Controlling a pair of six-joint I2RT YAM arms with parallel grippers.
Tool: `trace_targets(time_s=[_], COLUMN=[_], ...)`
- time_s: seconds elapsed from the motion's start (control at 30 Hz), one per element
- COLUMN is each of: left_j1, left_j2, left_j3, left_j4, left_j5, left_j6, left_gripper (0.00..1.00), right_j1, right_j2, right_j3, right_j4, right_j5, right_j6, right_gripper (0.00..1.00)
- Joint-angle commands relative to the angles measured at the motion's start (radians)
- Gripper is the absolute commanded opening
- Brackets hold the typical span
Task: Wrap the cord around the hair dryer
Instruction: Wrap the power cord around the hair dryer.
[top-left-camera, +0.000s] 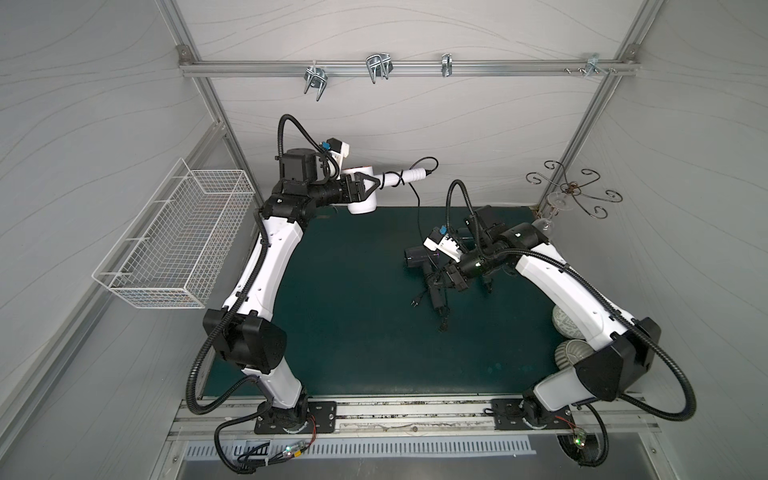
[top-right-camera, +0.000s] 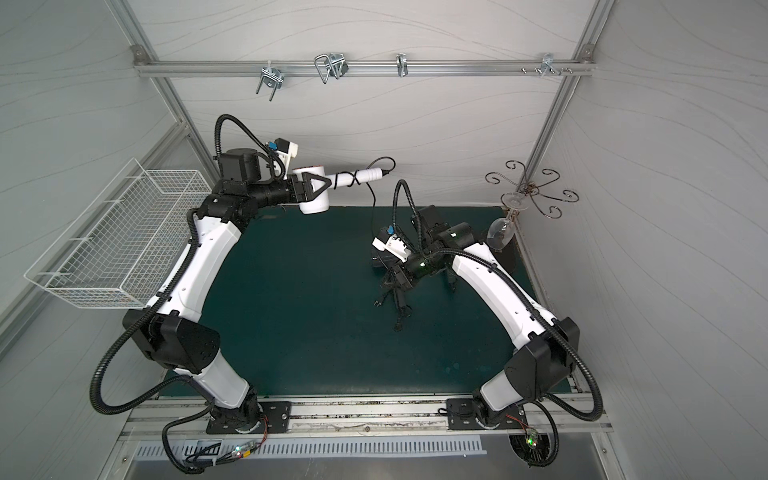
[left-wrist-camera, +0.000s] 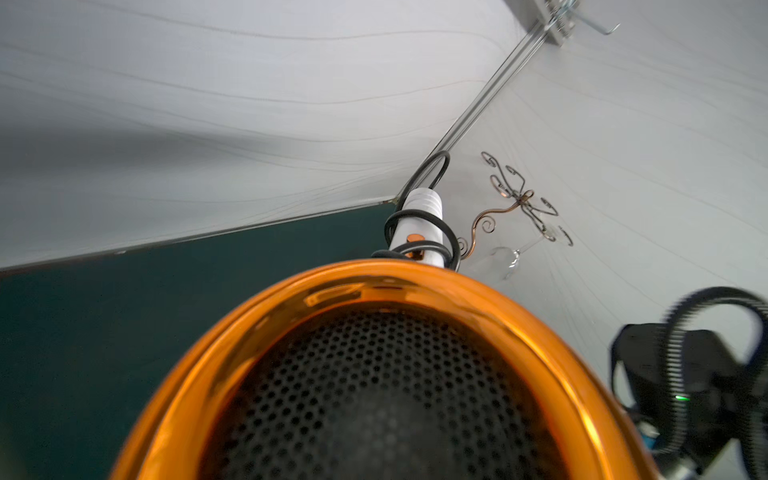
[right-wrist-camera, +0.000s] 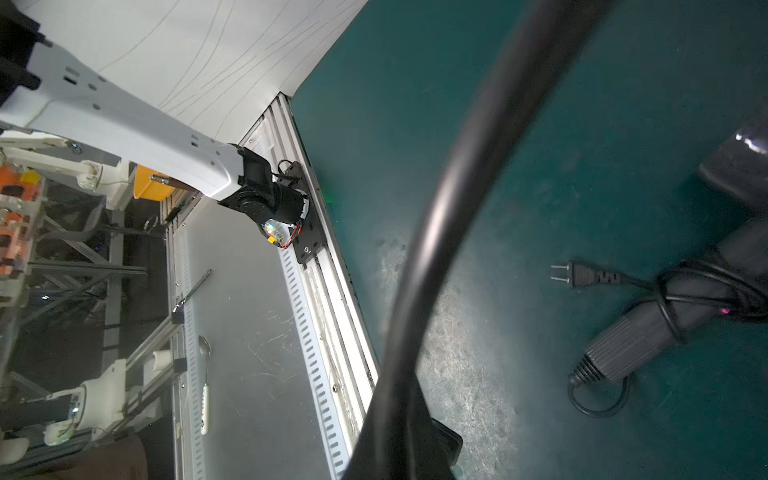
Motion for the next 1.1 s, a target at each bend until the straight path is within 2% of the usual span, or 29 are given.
trace_targets(time_s=[0.0,0.17,0.33,0.53,0.63,0.7,0.8,0.93,1.07], left_j1=[-0.015,-0.076,-0.122,-0.192,-0.232,-0.251,-0.28,-0.375,-0.465], left_j2=[0.01,0.019,-0.041,-0.129,-0.173,-0.212,-0.254,-0.275,-0.285], left_j3=[0.003,-0.06,-0.21,-0.371,-0.436,-0.481,-0.524,-0.524,-0.523], left_j4=[-0.022,-0.133,-0.129,-0.107,-0.099,-0.066,-0.005,-0.004,0.038], left_j5=[-0.036,-0.077,-0.077,-0.002,0.065,0.122,0.202,0.228,0.254], left_j6=[0.11,0.227,0.248,0.255,0.272,0.261,0.213,0.208,0.169], left_gripper=[0.0,0.0,0.0,0.0,0.0,0.0,0.0,0.0,0.0], right_j1=[0.053,0.099,0.11,0.115,0.115,0.105,0.037,-0.027,-0.103], right_j2=[0.014,0.09,0.127,0.104,0.065,0.044,0.076,0.146,0.212], right_j3=[0.162,0.437,0.64,0.645,0.544,0.469,0.471,0.51,0.545], right_j4=[-0.201,-0.336,-0.321,-0.196,-0.046,0.054,0.094,0.11,0.11], right_j5=[0.103,0.291,0.484,0.734,0.892,0.947,0.867,0.752,0.554], right_j6=[-0.065,-0.101,-0.097,-0.174,-0.254,-0.311,-0.303,-0.296,-0.284], right_gripper=[0.0,0.0,0.0,0.0,0.0,0.0,0.0,0.0,0.0])
